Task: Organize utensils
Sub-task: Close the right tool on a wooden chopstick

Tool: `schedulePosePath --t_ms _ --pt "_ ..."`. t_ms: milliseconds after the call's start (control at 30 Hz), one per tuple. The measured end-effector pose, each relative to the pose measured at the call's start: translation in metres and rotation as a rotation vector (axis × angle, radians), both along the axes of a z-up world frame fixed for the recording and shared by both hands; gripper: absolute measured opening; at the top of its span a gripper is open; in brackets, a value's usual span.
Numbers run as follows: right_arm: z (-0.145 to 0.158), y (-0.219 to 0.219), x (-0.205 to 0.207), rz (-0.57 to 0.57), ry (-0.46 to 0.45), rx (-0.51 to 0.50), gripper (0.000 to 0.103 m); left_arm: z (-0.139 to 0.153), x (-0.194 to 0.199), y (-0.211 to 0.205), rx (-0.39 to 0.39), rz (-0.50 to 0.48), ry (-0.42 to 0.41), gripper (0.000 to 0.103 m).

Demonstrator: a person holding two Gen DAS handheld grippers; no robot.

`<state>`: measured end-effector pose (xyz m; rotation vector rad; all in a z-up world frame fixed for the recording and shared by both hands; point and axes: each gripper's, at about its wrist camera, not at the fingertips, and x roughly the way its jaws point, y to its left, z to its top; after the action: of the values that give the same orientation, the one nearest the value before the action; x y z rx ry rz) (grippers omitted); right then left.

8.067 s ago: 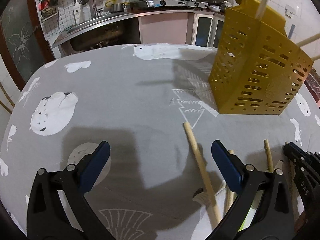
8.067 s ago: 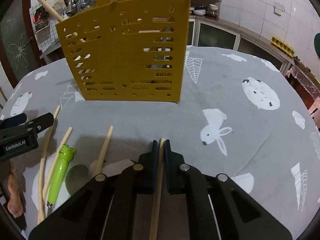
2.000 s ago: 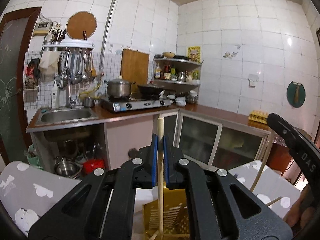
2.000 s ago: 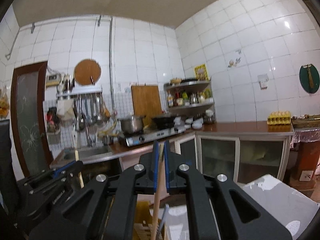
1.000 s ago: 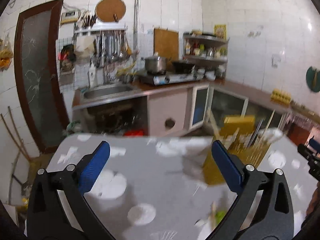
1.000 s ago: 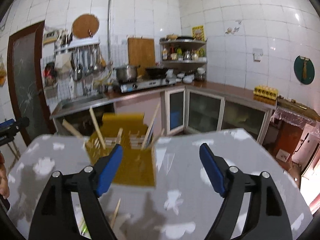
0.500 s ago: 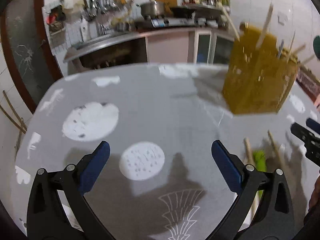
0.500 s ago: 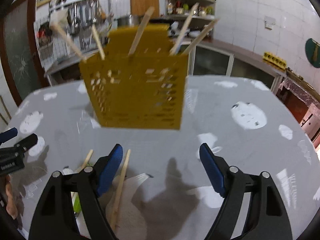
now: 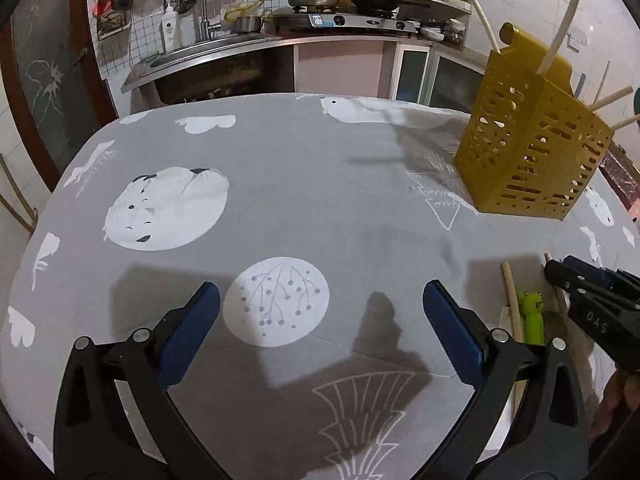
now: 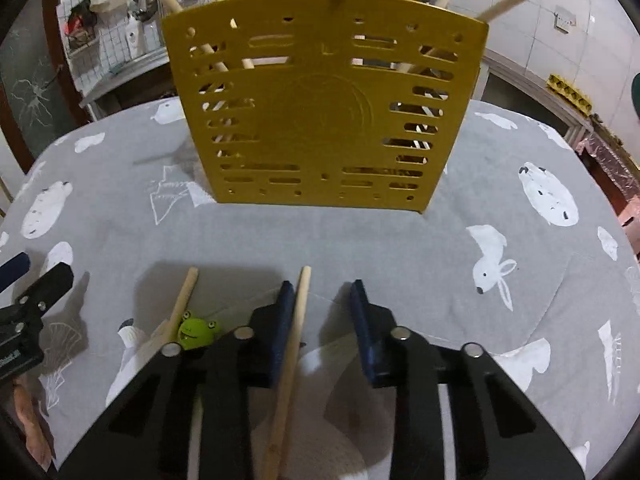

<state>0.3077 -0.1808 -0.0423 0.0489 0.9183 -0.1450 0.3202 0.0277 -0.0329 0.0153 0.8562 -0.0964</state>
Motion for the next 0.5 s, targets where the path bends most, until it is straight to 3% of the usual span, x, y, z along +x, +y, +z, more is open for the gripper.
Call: schedulePosePath --t_ms 67,233,500 --pt "-0.001 0.004 0.003 -0.01 0.005 0.002 0.008 0.0 0.0 -0.003 -0.001 -0.002 0.003 0.098" --pt "0.0 -0.003 0.003 0.006 -0.015 0.028 0.007 0.003 0.001 -0.013 -0.001 -0.03 0.006 0.098" --pt "0.009 -0.054 -0.011 -0.03 -0.032 0.031 0.005 0.007 0.002 -0.05 -0.012 -0.115 0.022 0.098"
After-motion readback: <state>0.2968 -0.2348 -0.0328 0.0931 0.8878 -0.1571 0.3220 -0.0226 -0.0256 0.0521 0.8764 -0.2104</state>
